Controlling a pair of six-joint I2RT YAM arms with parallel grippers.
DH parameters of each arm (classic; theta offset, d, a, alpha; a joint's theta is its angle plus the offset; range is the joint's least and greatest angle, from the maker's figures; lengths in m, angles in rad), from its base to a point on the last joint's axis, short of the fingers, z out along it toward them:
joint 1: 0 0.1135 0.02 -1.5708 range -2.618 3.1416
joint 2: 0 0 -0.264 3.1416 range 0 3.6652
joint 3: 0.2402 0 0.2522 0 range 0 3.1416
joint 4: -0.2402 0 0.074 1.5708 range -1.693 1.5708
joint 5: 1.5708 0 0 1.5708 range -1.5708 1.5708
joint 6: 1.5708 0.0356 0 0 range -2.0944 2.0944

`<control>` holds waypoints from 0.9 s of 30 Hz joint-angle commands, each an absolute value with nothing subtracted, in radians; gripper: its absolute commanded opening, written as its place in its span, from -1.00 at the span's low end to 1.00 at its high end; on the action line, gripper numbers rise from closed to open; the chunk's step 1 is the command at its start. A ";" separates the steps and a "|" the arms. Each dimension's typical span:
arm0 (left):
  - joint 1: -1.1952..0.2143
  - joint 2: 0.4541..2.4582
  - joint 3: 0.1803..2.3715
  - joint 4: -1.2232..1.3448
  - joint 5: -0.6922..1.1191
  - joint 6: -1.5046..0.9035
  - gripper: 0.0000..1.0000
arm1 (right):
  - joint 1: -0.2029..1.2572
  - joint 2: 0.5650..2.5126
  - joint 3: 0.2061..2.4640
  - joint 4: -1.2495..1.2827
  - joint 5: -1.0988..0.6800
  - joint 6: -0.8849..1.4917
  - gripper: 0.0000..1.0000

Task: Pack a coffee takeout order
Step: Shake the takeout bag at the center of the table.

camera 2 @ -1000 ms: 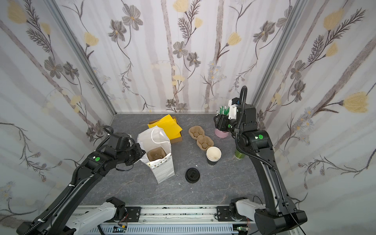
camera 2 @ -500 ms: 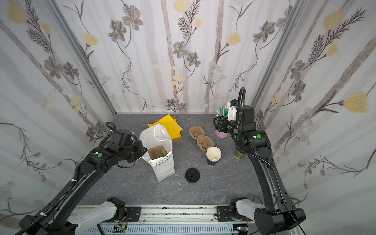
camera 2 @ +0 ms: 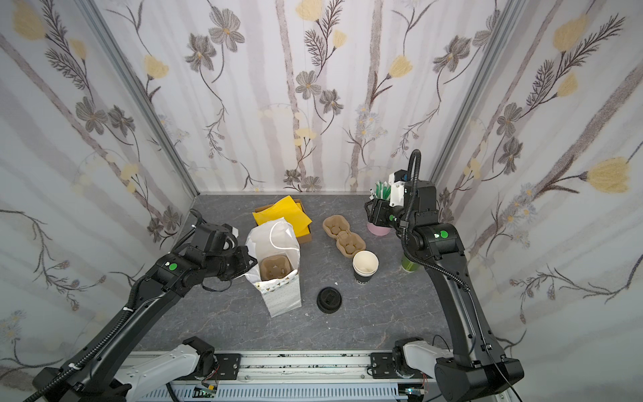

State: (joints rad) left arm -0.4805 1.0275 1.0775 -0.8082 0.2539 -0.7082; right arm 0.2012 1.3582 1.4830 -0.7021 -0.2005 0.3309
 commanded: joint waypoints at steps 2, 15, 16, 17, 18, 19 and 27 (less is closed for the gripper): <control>-0.480 1.039 1.058 -0.802 0.300 -0.646 -1.00 | 0.201 1.356 1.488 -0.687 -0.177 0.315 0.26; -0.480 1.037 1.127 -0.801 0.194 -0.574 -1.00 | 0.066 1.361 1.405 -0.784 -0.095 0.392 0.26; -0.480 1.043 1.127 -0.802 0.217 -0.560 -1.00 | 0.034 1.361 1.387 -0.790 -0.095 0.386 0.27; -0.480 1.049 1.127 -0.801 0.242 -0.550 -1.00 | -0.005 1.366 1.371 -0.798 -0.093 0.374 0.27; -0.480 1.051 1.121 -0.802 0.264 -0.549 -1.00 | -0.037 1.372 1.360 -0.805 -0.088 0.357 0.27; -0.480 1.054 1.115 -0.801 0.285 -0.543 -1.00 | -0.059 1.378 1.351 -0.808 -0.073 0.338 0.27; -0.479 1.030 1.071 -0.801 0.413 -0.479 -1.00 | -0.175 1.424 1.274 -0.755 0.031 0.261 0.31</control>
